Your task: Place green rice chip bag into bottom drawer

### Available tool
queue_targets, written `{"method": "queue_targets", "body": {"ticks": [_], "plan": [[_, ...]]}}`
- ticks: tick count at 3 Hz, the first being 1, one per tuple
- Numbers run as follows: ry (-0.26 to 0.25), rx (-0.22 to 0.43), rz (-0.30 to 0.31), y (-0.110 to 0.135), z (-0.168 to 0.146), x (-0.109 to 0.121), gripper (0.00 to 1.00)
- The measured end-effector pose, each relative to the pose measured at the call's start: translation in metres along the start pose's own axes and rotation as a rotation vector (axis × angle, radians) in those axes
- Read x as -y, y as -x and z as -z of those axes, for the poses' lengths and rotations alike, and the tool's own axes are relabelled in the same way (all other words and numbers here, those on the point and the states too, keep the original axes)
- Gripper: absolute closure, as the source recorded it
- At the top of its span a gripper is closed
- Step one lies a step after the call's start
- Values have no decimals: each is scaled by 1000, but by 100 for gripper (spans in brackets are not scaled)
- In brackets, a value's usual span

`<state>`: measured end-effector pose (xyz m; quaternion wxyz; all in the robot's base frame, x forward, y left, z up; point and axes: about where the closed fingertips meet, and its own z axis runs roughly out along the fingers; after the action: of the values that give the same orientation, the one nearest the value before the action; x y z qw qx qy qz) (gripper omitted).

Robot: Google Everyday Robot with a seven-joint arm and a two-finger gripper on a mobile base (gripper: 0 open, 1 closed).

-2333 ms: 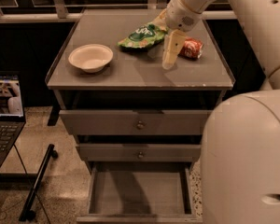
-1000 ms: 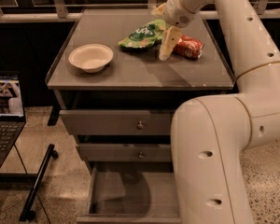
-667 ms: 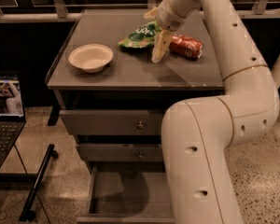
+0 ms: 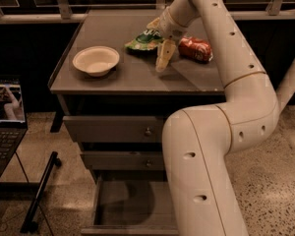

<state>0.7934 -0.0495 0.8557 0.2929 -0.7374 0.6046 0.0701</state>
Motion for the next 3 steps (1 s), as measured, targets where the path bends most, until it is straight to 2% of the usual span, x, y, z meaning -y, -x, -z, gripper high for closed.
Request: {"method": "queue_targets", "body": {"ticks": [1, 3], "plan": [[0, 0, 0, 0, 0, 0, 19], [0, 0, 0, 0, 0, 0, 66]]}}
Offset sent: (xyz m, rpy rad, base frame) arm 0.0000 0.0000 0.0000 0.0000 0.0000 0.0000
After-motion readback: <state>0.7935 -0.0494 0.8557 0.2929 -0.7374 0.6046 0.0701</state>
